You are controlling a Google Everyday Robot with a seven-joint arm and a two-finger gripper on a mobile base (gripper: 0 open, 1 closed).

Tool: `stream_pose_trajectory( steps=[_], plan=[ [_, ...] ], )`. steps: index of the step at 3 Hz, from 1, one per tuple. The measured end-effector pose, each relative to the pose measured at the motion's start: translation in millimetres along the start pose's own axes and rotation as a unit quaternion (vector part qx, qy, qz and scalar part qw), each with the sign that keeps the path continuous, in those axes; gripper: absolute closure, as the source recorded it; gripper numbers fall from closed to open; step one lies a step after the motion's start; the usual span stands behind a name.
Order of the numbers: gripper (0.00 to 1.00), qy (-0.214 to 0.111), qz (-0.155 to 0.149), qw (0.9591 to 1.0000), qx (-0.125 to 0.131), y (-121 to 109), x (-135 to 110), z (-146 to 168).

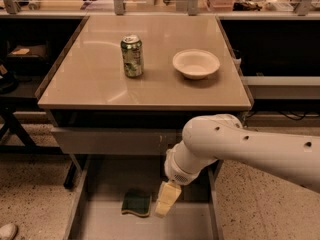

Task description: Pick sponge from middle drawer and place on counter

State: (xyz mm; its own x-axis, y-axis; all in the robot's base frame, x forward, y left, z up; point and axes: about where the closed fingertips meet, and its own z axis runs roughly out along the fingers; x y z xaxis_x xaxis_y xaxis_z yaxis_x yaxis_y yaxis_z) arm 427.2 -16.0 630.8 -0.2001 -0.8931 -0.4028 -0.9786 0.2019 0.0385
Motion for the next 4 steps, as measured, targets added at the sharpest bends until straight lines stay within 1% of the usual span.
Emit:
stream_pose_trajectory(
  steps=[1, 2, 3, 4],
  plan=[
    [0.0, 0.003, -0.006, 0.9998, -0.018, 13, 0, 52],
    [0.0, 0.011, 0.003, 0.9998, -0.015, -2, 2, 138],
    [0.0, 0.011, 0.003, 0.9998, -0.015, -2, 2, 138],
    [0.0, -0.017, 0.019, 0.9993, -0.027, -6, 5, 161]
  ],
)
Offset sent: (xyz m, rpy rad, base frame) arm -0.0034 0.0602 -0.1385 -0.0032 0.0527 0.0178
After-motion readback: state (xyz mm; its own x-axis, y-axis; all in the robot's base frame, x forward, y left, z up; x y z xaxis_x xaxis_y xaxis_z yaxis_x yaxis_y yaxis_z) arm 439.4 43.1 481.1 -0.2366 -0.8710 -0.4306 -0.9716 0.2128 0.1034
